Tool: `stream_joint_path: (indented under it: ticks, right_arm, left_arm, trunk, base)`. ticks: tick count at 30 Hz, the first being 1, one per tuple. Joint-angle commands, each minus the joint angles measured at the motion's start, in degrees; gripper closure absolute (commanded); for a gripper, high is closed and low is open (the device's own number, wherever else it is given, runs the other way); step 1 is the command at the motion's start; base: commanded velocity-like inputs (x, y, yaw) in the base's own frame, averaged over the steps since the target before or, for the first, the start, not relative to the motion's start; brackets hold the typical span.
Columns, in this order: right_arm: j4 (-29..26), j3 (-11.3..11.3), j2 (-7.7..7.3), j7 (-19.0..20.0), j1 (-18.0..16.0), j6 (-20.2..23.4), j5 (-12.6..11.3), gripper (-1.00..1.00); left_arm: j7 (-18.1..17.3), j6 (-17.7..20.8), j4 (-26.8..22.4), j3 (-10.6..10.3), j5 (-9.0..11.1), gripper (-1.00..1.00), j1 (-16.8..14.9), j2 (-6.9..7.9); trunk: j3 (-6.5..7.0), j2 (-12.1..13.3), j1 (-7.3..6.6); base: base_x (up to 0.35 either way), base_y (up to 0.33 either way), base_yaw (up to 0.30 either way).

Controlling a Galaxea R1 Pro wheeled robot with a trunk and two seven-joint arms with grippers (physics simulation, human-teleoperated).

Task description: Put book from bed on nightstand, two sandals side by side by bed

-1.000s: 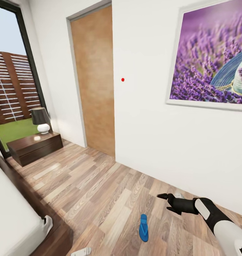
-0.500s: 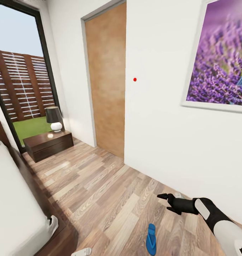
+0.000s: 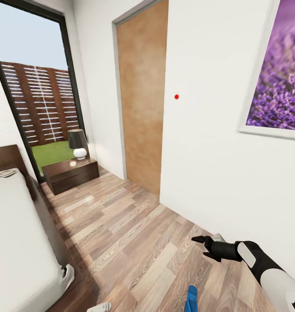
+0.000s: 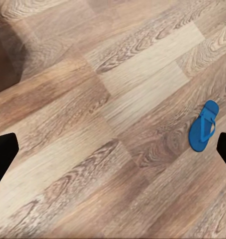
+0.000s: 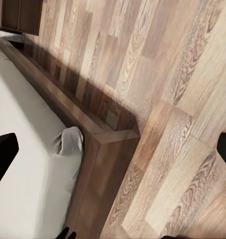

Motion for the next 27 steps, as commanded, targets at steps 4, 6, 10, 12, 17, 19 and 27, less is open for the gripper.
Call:
stream_joint_path:
  ticks: [4, 6, 10, 12, 17, 19, 27]
  right_arm:
    - [-0.01, -0.37, 0.02, 0.13, -0.03, 0.34, 0.12, -1.00]
    - [-0.01, -0.36, 0.02, 0.11, -0.03, 0.35, 0.10, -1.00]
    - [-0.01, -0.29, 0.02, 0.06, -0.03, 0.36, 0.16, -1.00]
    - [-0.01, -0.31, 0.02, 0.02, -0.03, 0.33, 0.18, -1.00]
    - [0.00, -0.36, 0.02, -0.08, -0.03, 0.29, 0.20, -1.00]
    - [0.03, -0.32, 0.02, -0.26, -0.03, 0.29, 0.25, -1.00]
    - [0.12, 0.28, 0.02, -4.74, -0.03, 0.23, 0.31, -1.00]
  left_arm:
    - [-0.22, 0.45, -0.09, 0.09, 0.59, -1.00, -0.01, -0.07]
    - [-0.22, 0.48, -0.07, -0.06, 0.59, -1.00, -0.01, -0.09]
    - [-0.30, 0.45, -0.07, -0.17, 0.54, -1.00, -0.01, -0.06]
    - [-0.31, 0.44, -0.08, -0.19, 0.53, -1.00, -0.01, -0.05]
    - [-0.33, 0.43, -0.10, -0.21, 0.51, -1.00, -0.01, -0.05]
    - [-0.34, 0.46, -0.11, -0.23, 0.51, -1.00, -0.03, -0.05]
    - [-0.40, 0.62, -0.24, -0.63, 0.46, -1.00, -0.02, -0.04]
  trunk:
    - [-0.06, -0.03, 0.01]
    - [-0.06, -0.03, 0.01]
    - [-0.06, -0.03, 0.01]
    - [-0.06, -0.03, 0.01]
    - [-0.06, -0.03, 0.01]
    - [-0.06, -0.03, 0.01]
    - [-0.60, -1.23, 0.67]
  base:
    - [0.157, -0.095, 0.031]
    - [0.148, -0.095, 0.014]
    - [0.112, -0.080, 0.005]
    - [0.060, -0.044, 0.002]
    - [0.028, -0.020, 0.001]
    - [0.013, -0.009, 0.000]
    - [0.005, -0.003, 0.000]
